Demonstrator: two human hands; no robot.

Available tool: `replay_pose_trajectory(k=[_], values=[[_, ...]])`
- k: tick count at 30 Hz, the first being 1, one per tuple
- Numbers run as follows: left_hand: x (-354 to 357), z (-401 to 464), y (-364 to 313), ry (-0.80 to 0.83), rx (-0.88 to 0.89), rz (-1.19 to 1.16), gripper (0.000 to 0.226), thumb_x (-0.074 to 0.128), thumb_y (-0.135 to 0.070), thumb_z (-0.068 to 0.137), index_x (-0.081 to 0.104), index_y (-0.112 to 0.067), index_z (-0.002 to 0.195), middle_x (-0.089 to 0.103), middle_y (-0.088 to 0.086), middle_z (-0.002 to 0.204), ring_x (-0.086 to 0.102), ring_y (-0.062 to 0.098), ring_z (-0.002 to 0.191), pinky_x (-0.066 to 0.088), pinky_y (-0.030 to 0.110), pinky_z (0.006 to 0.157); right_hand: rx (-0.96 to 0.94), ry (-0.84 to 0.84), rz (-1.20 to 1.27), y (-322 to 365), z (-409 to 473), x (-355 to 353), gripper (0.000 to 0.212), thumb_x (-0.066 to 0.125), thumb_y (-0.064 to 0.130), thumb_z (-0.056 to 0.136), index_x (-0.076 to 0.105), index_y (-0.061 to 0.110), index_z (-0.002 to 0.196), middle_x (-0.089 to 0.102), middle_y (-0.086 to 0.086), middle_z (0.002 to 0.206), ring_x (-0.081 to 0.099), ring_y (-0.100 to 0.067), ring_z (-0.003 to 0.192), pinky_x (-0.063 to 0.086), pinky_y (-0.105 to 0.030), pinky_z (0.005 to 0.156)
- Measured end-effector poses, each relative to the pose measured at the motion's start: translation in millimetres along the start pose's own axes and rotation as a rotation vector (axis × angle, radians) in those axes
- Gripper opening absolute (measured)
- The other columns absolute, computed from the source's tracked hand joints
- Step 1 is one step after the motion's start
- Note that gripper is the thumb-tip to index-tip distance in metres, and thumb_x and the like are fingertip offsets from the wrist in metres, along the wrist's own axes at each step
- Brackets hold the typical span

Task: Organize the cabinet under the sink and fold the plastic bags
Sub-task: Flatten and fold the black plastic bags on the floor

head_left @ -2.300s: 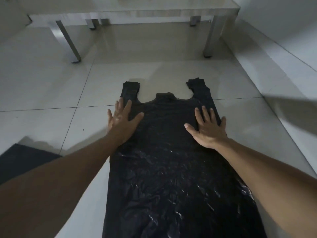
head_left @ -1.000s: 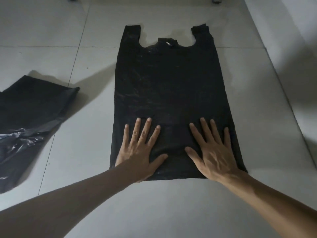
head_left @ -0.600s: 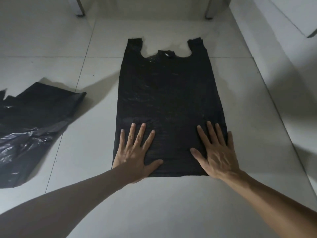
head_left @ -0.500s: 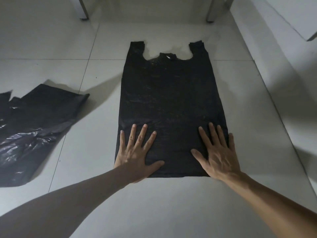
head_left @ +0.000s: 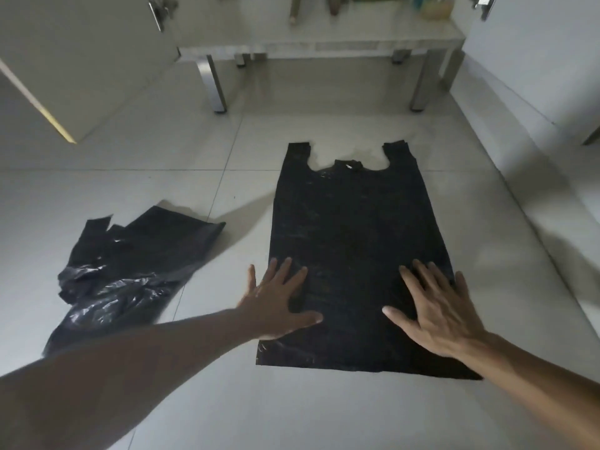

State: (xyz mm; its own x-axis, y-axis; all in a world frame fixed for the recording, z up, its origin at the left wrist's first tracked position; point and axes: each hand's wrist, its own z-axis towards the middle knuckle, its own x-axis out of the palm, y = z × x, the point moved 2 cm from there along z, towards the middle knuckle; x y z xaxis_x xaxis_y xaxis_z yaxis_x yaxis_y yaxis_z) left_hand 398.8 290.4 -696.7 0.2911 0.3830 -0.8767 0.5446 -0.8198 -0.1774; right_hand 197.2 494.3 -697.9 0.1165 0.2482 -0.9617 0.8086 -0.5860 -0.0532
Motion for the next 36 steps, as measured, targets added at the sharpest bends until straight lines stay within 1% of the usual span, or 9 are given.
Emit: replay_pose_trajectory(k=[4,8,13,18,25,28,31,34,36], values=[[-75,-11,38,0.130,-0.100,0.033,0.077,0.054,-0.062,0.086,0.032,-0.022,0.148,0.028,0.002,0.156,0.026,0.023,0.143,0.022,0.038,0.117,-0.172,0.032,0.173,48,32,-78,0.075,0.035,0.069,0.091,0.021,0.027,0.152,0.040,0.002,0.152,0.049,-0.021,0.131,0.043,-0.042,0.105],[-127,-33,111,0.090,-0.235,0.128,0.050,0.065,-0.041,0.085,0.057,-0.011,0.125,0.059,0.007,0.128,0.058,0.023,0.110,0.047,0.035,0.094,-0.380,-0.003,0.148,125,64,-143,0.061,0.048,0.053,0.094,0.032,0.026,0.147,0.056,0.001,0.136,0.060,-0.023,0.114,0.050,-0.041,0.093],[-129,-56,194,-0.083,-0.481,0.075,0.040,0.059,-0.019,0.085,0.058,-0.014,0.125,0.060,0.004,0.125,0.057,0.024,0.113,0.050,0.033,0.088,-0.484,0.151,0.374,226,93,-167,0.054,0.055,0.041,0.093,0.045,0.018,0.141,0.060,-0.003,0.132,0.060,-0.023,0.113,0.049,-0.034,0.096],[-114,-67,255,-0.146,-0.615,0.026,0.039,0.052,-0.020,0.088,0.053,-0.015,0.127,0.058,0.004,0.125,0.057,0.025,0.110,0.050,0.032,0.083,-0.379,0.220,0.428,291,129,-149,0.047,0.056,0.028,0.090,0.054,-0.002,0.126,0.062,-0.019,0.125,0.060,-0.034,0.112,0.050,-0.045,0.096],[-91,-60,307,-0.256,-0.668,-0.199,0.040,0.054,-0.036,0.093,0.054,-0.015,0.127,0.055,0.007,0.130,0.052,0.027,0.119,0.042,0.030,0.088,-0.352,0.254,0.310,337,173,-100,0.056,0.047,0.043,0.095,0.035,0.018,0.144,0.049,-0.008,0.140,0.049,-0.030,0.124,0.041,-0.038,0.101],[-75,-54,321,-0.286,-0.699,-0.277,0.040,0.059,-0.041,0.088,0.057,-0.012,0.116,0.059,0.009,0.119,0.056,0.028,0.108,0.047,0.032,0.085,-0.350,0.176,0.225,343,181,-83,0.045,0.056,0.040,0.091,0.047,0.021,0.131,0.063,-0.003,0.118,0.056,-0.027,0.110,0.038,-0.039,0.095],[-67,-53,328,-0.322,-0.731,-0.312,0.043,0.060,-0.041,0.086,0.055,-0.012,0.118,0.061,0.010,0.116,0.058,0.028,0.104,0.049,0.034,0.083,-0.387,0.124,0.417,339,182,-80,0.010,0.068,0.026,0.085,0.068,0.017,0.088,0.068,0.003,0.085,0.063,-0.022,0.089,0.045,-0.031,0.081],[-66,-52,332,-0.352,-0.762,-0.370,0.040,0.061,-0.035,0.085,0.057,-0.014,0.119,0.062,0.007,0.114,0.055,0.023,0.094,0.046,0.029,0.076,-0.465,0.058,0.630,333,173,-81,0.006,0.073,0.017,0.083,0.076,0.013,0.086,0.064,0.011,0.071,0.057,-0.004,0.066,0.039,-0.011,0.062],[-68,-50,333,-0.359,-0.760,-0.391,0.038,0.063,-0.031,0.085,0.060,-0.016,0.120,0.062,0.004,0.115,0.053,0.019,0.089,0.044,0.026,0.073,-0.531,-0.011,0.707,327,163,-83,0.002,0.073,0.011,0.082,0.074,0.009,0.082,0.062,0.012,0.067,0.053,-0.003,0.060,0.035,-0.007,0.057]])
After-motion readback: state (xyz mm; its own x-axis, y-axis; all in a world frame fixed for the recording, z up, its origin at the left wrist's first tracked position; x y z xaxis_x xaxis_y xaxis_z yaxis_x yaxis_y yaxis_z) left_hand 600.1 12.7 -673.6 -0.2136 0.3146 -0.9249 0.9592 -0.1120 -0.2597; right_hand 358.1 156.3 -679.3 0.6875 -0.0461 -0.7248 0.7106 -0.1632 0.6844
